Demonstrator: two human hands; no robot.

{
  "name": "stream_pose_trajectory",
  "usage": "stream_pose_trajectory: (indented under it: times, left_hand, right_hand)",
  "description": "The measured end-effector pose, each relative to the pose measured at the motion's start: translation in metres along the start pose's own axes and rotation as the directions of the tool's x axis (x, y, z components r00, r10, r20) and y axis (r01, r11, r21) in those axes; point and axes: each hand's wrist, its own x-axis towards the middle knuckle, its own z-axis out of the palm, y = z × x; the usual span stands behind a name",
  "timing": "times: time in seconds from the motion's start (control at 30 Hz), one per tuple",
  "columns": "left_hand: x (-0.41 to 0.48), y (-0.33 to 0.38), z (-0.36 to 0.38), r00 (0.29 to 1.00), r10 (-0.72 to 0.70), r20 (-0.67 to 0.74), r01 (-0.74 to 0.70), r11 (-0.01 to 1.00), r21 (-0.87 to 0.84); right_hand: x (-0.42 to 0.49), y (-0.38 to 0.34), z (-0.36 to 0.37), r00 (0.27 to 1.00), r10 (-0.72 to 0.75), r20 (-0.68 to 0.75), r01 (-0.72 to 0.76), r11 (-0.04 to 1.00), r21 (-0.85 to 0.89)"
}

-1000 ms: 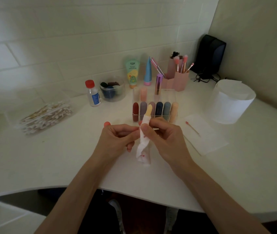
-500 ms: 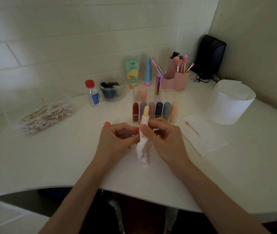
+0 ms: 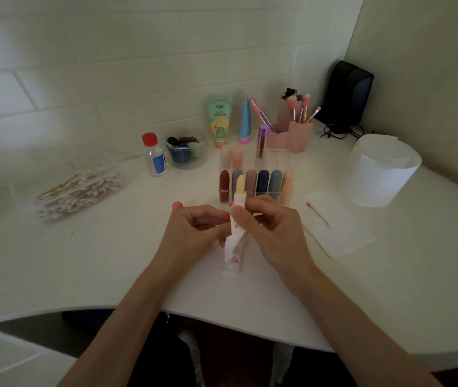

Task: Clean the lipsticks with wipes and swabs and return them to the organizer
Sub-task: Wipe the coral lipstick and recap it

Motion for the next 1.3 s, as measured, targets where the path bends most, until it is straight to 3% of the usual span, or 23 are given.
stream_pose_trajectory:
  times: [0.13, 0.4, 0.6, 0.87, 1.1, 1.3]
  left_hand:
    - [0.002, 0.006, -0.001, 0.987, -0.086, 0.137, 0.108, 0.980, -0.167]
    - [0.004, -0.006, -0.005, 1.000, -0.005, -0.021, 0.005, 1.000, -0.025]
    - [0.000, 0.002, -0.001, 0.983, -0.110, 0.150, 0.132, 0.980, -0.150]
    - [-0.001, -0.003, -0.003, 1.000, -0.015, -0.015, 0.015, 1.000, -0.011]
    - [-0.002, 0.007, 0.002, 0.987, -0.087, 0.132, 0.106, 0.983, -0.147]
    - [0.002, -0.002, -0.004, 0.999, -0.008, -0.032, 0.005, 0.995, -0.098]
  right_hand:
    - [0.000, -0.005, -0.003, 1.000, 0.001, -0.001, -0.001, 0.998, 0.070]
    - [0.000, -0.002, -0.001, 0.999, -0.046, 0.005, 0.046, 0.998, -0.049]
    - [0.000, -0.003, -0.002, 1.000, -0.003, 0.004, 0.003, 0.996, 0.091]
    - [0.000, -0.002, -0.002, 1.000, 0.013, -0.001, -0.013, 1.000, -0.002]
    - [0.000, -0.002, -0.004, 0.998, -0.042, 0.046, 0.043, 0.999, -0.012]
    - [0.000, -0.003, -0.003, 0.998, -0.060, 0.024, 0.061, 0.997, -0.043]
